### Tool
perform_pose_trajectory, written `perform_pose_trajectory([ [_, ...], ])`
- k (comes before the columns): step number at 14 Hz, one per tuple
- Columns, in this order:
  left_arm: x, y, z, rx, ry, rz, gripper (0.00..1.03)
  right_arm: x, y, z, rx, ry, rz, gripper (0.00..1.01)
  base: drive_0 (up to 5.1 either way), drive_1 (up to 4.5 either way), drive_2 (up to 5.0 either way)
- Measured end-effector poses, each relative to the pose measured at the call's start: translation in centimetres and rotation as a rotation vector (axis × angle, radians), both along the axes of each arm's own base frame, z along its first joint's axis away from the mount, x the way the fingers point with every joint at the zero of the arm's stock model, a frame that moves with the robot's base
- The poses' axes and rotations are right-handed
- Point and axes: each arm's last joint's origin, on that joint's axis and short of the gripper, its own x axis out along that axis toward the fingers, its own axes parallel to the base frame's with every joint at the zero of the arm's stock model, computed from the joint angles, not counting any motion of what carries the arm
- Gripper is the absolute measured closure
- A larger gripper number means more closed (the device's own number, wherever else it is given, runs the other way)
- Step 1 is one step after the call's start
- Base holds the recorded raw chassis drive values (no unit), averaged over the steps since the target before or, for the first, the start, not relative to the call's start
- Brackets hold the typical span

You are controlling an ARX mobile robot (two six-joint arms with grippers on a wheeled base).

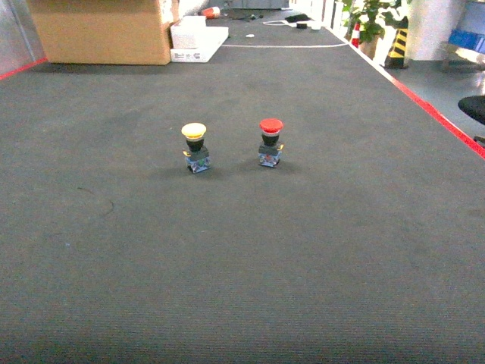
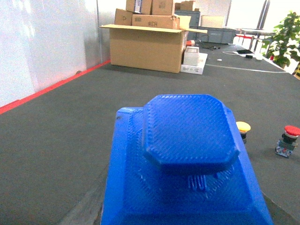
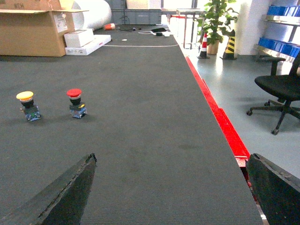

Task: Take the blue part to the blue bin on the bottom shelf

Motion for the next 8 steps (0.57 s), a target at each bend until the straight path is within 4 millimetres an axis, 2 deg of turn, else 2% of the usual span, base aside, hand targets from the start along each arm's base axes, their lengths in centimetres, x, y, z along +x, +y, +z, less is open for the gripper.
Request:
perform_pose_trajectory([
  [8,0.00,0.00,0.00,0.000,0.000,0.000,0.60,0.00,0.00,0.00,0.000,0.000,0.000,0.03,0.0,0.00,0.0],
])
